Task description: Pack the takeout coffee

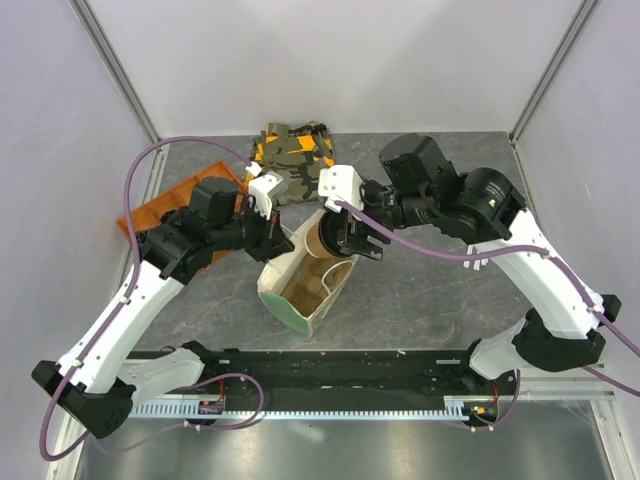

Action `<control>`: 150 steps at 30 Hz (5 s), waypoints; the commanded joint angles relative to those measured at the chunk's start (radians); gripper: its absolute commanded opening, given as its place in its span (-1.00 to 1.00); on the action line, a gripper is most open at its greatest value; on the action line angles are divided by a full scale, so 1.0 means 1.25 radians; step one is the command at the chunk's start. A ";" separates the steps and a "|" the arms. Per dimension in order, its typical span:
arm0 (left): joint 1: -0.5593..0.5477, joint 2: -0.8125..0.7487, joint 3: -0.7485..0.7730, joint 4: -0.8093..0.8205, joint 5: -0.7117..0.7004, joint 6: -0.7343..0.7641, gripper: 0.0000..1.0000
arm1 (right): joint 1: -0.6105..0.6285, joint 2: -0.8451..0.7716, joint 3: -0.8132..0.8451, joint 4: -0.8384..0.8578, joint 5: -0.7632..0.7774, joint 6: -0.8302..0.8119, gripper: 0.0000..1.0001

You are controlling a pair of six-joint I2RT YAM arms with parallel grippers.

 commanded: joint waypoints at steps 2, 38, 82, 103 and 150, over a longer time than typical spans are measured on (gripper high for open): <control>-0.018 -0.009 0.035 0.033 -0.010 -0.018 -0.96 | 0.003 0.025 0.000 0.023 0.038 0.028 0.26; -0.012 -0.027 -0.080 0.099 -0.011 -0.239 -0.96 | 0.028 0.121 -0.176 0.128 0.198 0.135 0.18; 0.128 -0.108 -0.196 0.061 0.045 -0.120 -0.96 | 0.030 0.207 -0.396 0.359 0.191 0.078 0.15; 0.126 -0.131 -0.172 0.080 0.077 -0.061 -0.96 | 0.028 0.273 -0.378 0.299 0.169 0.002 0.11; 0.059 -0.112 -0.135 0.114 0.096 -0.002 -0.96 | 0.018 0.213 -0.387 0.324 0.174 -0.011 0.96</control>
